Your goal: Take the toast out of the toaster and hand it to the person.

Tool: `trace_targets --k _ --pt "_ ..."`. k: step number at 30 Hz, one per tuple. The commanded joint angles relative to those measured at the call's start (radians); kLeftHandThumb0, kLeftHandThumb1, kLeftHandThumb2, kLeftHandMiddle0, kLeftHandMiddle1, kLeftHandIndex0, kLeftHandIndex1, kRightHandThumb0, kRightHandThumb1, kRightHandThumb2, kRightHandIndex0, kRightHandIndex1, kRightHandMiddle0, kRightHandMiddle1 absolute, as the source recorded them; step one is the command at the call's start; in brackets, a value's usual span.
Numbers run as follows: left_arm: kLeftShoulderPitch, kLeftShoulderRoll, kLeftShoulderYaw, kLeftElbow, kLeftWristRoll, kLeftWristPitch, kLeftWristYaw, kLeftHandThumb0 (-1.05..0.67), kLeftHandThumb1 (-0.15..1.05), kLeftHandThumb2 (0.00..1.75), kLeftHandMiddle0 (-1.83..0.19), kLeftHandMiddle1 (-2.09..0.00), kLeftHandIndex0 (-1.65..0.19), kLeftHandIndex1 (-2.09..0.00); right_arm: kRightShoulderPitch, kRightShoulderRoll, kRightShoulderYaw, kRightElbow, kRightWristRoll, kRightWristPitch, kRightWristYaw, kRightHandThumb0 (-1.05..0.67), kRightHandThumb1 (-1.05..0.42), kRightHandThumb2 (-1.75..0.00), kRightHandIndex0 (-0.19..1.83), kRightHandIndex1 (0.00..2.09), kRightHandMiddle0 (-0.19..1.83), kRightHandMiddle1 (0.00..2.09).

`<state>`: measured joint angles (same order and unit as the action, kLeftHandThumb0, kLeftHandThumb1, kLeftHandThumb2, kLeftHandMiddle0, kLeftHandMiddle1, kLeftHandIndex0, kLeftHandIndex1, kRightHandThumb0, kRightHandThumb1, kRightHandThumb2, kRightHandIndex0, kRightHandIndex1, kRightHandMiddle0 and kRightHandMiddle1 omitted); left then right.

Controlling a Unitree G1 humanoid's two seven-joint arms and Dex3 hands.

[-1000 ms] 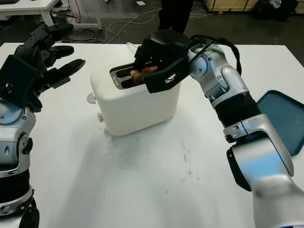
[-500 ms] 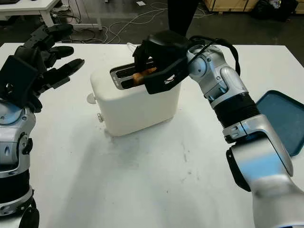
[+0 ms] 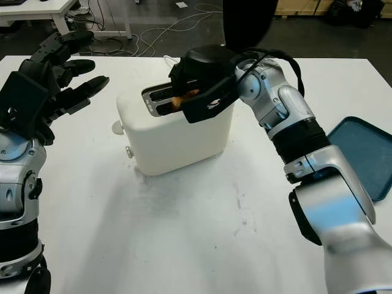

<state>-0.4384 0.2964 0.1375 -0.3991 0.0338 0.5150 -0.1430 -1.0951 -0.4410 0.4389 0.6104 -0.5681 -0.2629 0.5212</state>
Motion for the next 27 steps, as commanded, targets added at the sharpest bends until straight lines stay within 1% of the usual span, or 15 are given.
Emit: trace_targets --k 1,5,8,10,13,16,17,18,19,20,21,22,23,24,27 --pt "0.01 0.0 0.004 -0.007 -0.007 0.004 0.006 -0.31 0.9 0.09 -0.05 -0.92 -0.25 -0.46 0.035 0.009 0.042 0.047 -0.022 -0.022 0.035 -0.48 -0.7 0.0 0.91 1.39 1.03 0.76" --pt "0.01 -0.001 0.005 -0.01 -0.007 0.007 0.009 -0.3 0.91 0.08 -0.04 -0.92 -0.24 -0.45 0.017 0.013 0.072 0.081 -0.03 -0.02 0.068 -0.5 -0.71 0.0 0.89 1.15 1.05 0.65" --pt "0.011 0.0 0.006 -0.008 -0.009 0.003 0.009 -0.29 0.91 0.08 -0.04 -0.93 -0.25 -0.45 0.006 0.014 0.092 0.097 -0.035 -0.015 0.085 -0.54 -0.71 0.0 0.91 1.07 1.1 0.49" --pt "0.012 0.001 0.006 -0.007 -0.009 0.001 0.008 -0.29 0.91 0.08 -0.04 -0.93 -0.25 -0.45 0.002 0.013 0.101 0.101 -0.037 -0.014 0.089 -0.54 -0.71 0.0 0.9 1.06 1.11 0.44" --pt "0.012 0.001 0.006 -0.006 -0.01 0.0 0.008 -0.31 0.91 0.07 -0.04 -0.93 -0.25 -0.45 0.0 0.007 0.115 0.094 -0.053 -0.017 0.078 -0.6 -0.74 -0.01 0.93 1.11 1.12 0.37" --pt "0.013 0.0 0.004 -0.009 -0.01 0.002 0.01 -0.31 0.91 0.07 -0.04 -0.93 -0.25 -0.45 0.014 -0.01 0.121 0.095 -0.072 -0.089 -0.008 -0.64 -0.77 -0.01 0.98 1.22 1.16 0.39" --pt "0.013 0.0 0.004 -0.011 -0.009 0.006 0.011 -0.31 0.91 0.07 -0.04 -0.93 -0.25 -0.45 0.02 -0.017 0.125 0.096 -0.087 -0.119 -0.055 -0.63 -0.81 -0.02 1.01 1.27 1.17 0.41" --pt "0.013 0.0 0.004 -0.011 -0.01 0.007 0.011 -0.3 0.91 0.07 -0.05 -0.93 -0.25 -0.45 0.025 -0.022 0.127 0.098 -0.099 -0.141 -0.094 -0.6 -0.87 -0.06 1.02 1.36 1.16 0.57" --pt "0.013 0.0 0.004 -0.009 -0.011 0.005 0.011 -0.3 0.91 0.07 -0.05 -0.93 -0.25 -0.45 0.029 -0.026 0.129 0.098 -0.112 -0.16 -0.138 -0.57 -0.9 -0.13 1.02 1.46 1.06 0.87" --pt "0.013 -0.001 0.005 -0.008 -0.011 0.003 0.012 -0.3 0.91 0.07 -0.05 -0.93 -0.25 -0.45 0.034 -0.028 0.126 0.097 -0.119 -0.174 -0.176 -0.53 -0.91 -0.21 1.01 1.6 0.93 1.26" --pt "0.014 -0.001 0.005 -0.008 -0.011 0.002 0.012 -0.3 0.91 0.07 -0.05 -0.93 -0.26 -0.45 0.036 -0.029 0.124 0.097 -0.126 -0.185 -0.205 -0.48 -0.91 -0.3 1.02 1.69 0.83 1.54" --pt "0.014 -0.002 0.006 -0.008 -0.012 0.003 0.013 -0.3 0.91 0.07 -0.05 -0.93 -0.26 -0.45 0.036 -0.032 0.123 0.095 -0.136 -0.193 -0.237 -0.47 -0.92 -0.34 1.02 1.72 0.8 1.64" --pt "0.014 -0.003 0.006 -0.009 -0.014 0.005 0.012 -0.3 0.91 0.07 -0.05 -0.93 -0.26 -0.45 0.033 -0.033 0.12 0.094 -0.139 -0.198 -0.255 -0.45 -0.92 -0.38 1.04 1.73 0.79 1.69" --pt "0.014 -0.002 0.006 -0.009 -0.014 0.005 0.012 -0.3 0.92 0.07 -0.05 -0.93 -0.25 -0.45 0.03 -0.033 0.116 0.096 -0.139 -0.203 -0.269 -0.44 -0.92 -0.43 1.04 1.74 0.79 1.72" --pt "0.014 -0.001 0.006 -0.01 -0.013 0.008 0.011 -0.31 0.92 0.06 -0.05 -0.93 -0.25 -0.44 0.008 -0.034 0.072 0.112 -0.101 -0.224 -0.293 -0.42 -0.92 -0.46 1.01 1.74 0.76 1.74"
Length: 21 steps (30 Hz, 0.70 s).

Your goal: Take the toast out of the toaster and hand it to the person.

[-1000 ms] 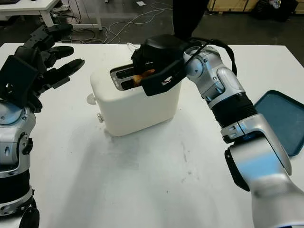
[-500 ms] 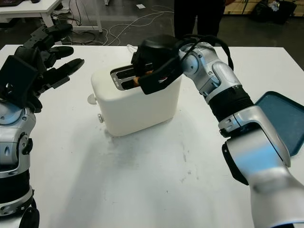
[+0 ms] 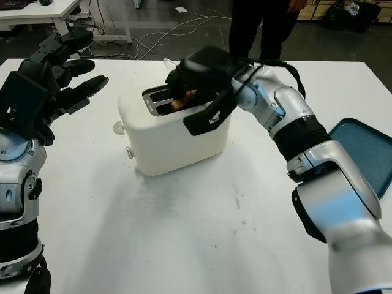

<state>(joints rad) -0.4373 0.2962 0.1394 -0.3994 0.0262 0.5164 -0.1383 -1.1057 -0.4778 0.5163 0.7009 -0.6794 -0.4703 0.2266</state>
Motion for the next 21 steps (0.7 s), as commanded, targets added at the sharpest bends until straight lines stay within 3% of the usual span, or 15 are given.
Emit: trace_targets --k 1,9,21 --pt "0.013 0.0 0.004 -0.01 -0.005 0.007 0.007 -0.31 0.92 0.06 -0.05 -0.93 -0.26 -0.44 0.01 0.003 -0.02 0.028 0.02 -0.019 -0.004 -0.42 -0.92 -0.46 1.0 1.74 0.73 1.74" --pt "0.013 0.0 0.005 -0.007 -0.006 0.004 0.007 -0.31 0.92 0.05 -0.05 -0.92 -0.26 -0.44 -0.076 -0.008 -0.162 0.052 0.073 -0.01 -0.092 -0.42 -0.92 -0.43 1.01 1.75 0.71 1.75" --pt "0.011 0.003 0.003 -0.006 -0.002 0.004 0.011 -0.31 0.92 0.05 -0.07 -0.92 -0.28 -0.44 -0.211 -0.04 -0.293 0.202 0.198 -0.023 -0.061 -0.47 -0.92 -0.48 1.07 1.75 0.78 1.75"
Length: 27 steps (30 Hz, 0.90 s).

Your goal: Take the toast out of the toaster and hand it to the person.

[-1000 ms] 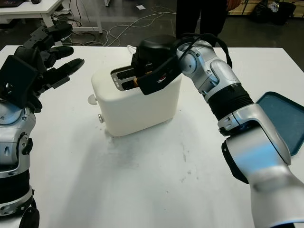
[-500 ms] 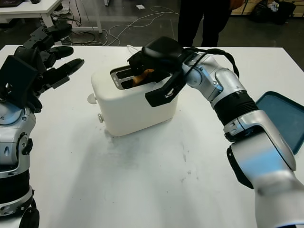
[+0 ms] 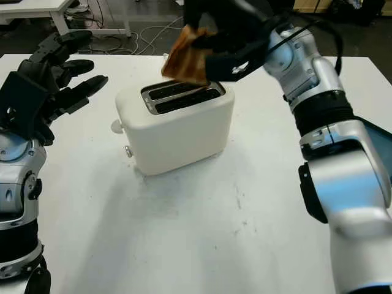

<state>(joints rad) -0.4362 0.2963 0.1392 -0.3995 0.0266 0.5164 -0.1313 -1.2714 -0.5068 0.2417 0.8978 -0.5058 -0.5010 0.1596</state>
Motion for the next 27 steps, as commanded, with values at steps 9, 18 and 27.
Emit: trace_targets --k 9,18,27 --pt "0.008 0.01 0.003 -0.005 -0.001 0.006 0.001 -0.31 0.92 0.04 -0.06 -0.91 -0.28 -0.42 -0.086 -0.044 -0.091 0.103 0.074 0.083 -0.04 -0.43 -0.92 -0.44 1.05 1.75 0.75 1.75" --pt "0.008 0.014 0.006 -0.001 -0.006 0.003 -0.001 -0.31 0.92 0.04 -0.06 -0.9 -0.28 -0.42 -0.057 -0.056 -0.083 0.331 0.037 0.192 -0.289 -0.28 -0.92 -0.38 0.78 1.74 0.56 1.65" --pt "0.008 0.011 0.004 0.006 -0.006 -0.01 0.0 -0.31 0.92 0.04 -0.06 -0.89 -0.27 -0.41 0.008 -0.026 -0.081 0.411 0.042 0.33 -0.391 -0.18 -0.92 -0.34 0.58 1.26 0.73 0.8"
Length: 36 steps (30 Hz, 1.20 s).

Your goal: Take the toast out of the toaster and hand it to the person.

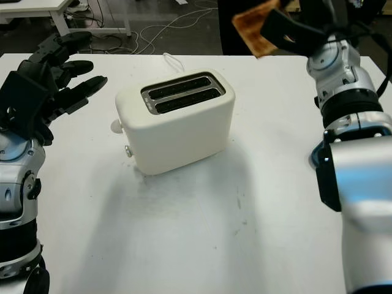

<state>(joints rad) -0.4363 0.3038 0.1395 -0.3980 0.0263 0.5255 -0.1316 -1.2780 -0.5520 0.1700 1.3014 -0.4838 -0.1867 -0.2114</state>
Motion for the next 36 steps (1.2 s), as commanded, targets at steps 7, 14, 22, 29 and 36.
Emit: trace_targets --k 7,14,22,29,36 --pt "0.012 0.007 0.003 0.006 -0.005 -0.031 -0.004 -0.33 0.92 0.04 -0.06 -0.9 -0.28 -0.41 0.089 0.069 -0.041 0.016 0.06 0.016 -0.054 -0.08 -0.92 -0.31 0.61 1.19 0.93 0.16" --pt "0.013 0.007 0.003 0.003 -0.002 -0.026 -0.001 -0.32 0.92 0.04 -0.06 -0.9 -0.28 -0.41 0.1 0.096 -0.091 0.021 0.11 0.05 -0.051 -0.04 -0.92 -0.3 0.45 1.73 0.74 0.69" --pt "0.011 0.003 0.003 0.005 -0.005 -0.022 0.0 -0.32 0.92 0.04 -0.06 -0.9 -0.28 -0.41 0.099 0.094 -0.092 0.015 0.12 0.046 -0.041 -0.03 -0.92 -0.3 0.46 1.74 0.47 1.19" --pt "0.013 0.004 0.0 0.004 -0.001 -0.024 0.002 -0.32 0.92 0.05 -0.06 -0.9 -0.28 -0.41 0.096 0.099 -0.098 0.01 0.131 0.034 -0.04 -0.03 -0.92 -0.31 0.47 1.75 0.43 1.32" --pt "0.012 0.007 0.002 0.005 -0.003 -0.023 -0.001 -0.31 0.92 0.04 -0.06 -0.9 -0.28 -0.41 0.08 0.095 -0.087 0.007 0.126 0.062 -0.032 -0.08 -0.92 -0.32 0.5 1.32 0.77 0.27"
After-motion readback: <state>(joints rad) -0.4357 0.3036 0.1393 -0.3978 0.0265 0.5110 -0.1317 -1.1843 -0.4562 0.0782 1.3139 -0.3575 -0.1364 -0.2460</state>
